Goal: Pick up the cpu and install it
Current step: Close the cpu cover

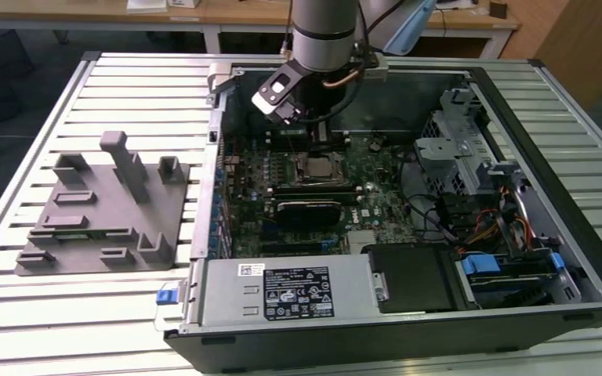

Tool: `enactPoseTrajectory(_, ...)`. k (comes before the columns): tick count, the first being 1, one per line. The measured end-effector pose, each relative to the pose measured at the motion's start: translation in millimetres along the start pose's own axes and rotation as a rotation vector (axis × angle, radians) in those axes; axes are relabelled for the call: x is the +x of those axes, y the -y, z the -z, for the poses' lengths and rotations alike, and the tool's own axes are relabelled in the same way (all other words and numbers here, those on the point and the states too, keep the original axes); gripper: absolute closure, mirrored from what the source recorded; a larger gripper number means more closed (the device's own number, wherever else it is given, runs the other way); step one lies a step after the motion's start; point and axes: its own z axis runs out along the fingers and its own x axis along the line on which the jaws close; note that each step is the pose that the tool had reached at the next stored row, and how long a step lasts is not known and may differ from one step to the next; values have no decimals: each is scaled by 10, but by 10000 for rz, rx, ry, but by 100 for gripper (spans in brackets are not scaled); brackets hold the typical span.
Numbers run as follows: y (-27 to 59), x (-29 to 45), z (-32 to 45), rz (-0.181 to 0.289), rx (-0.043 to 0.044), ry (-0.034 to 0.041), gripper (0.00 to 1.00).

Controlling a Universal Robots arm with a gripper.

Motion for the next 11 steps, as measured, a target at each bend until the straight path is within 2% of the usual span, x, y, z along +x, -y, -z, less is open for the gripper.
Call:
enactPoseTrajectory(5,66,3,-20,1,-1,0,89)
enactPoseTrajectory(11,74,4,-49,2,0,0,89)
